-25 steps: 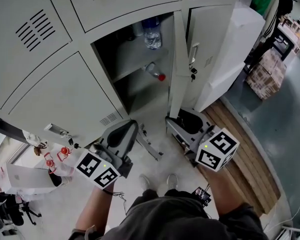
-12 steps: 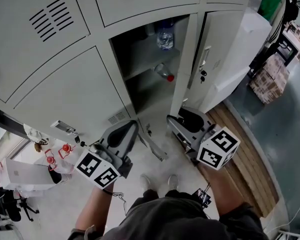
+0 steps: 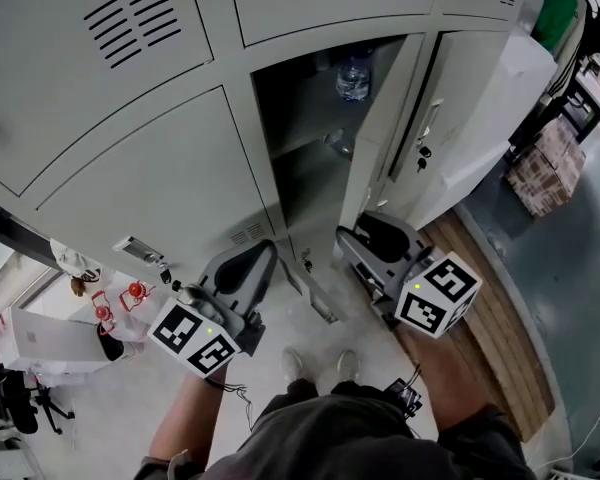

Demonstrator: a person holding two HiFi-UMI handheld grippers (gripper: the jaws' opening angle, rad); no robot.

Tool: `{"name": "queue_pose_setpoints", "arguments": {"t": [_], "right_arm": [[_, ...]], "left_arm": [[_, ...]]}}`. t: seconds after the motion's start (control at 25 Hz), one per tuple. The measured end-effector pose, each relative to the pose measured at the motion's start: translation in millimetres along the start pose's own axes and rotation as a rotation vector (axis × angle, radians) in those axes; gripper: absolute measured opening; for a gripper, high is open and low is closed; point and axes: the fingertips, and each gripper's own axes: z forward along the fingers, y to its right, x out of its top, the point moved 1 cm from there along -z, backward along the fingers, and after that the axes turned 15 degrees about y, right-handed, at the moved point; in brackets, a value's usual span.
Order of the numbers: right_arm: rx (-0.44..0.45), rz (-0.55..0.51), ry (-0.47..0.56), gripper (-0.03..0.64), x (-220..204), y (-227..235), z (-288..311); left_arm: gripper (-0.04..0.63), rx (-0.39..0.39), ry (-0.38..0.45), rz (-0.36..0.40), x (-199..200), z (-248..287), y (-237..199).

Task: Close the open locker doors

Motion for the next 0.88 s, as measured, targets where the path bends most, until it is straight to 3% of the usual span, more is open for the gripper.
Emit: {"name": "queue_pose_setpoints", "arguments": {"t": [0.88], "right_arm": [[0.024, 0.007, -0.005, 0.135, -11, -4, 46]], "left_arm": [[0.008, 0.053, 0.025, 0.004, 15, -17, -39]]}}
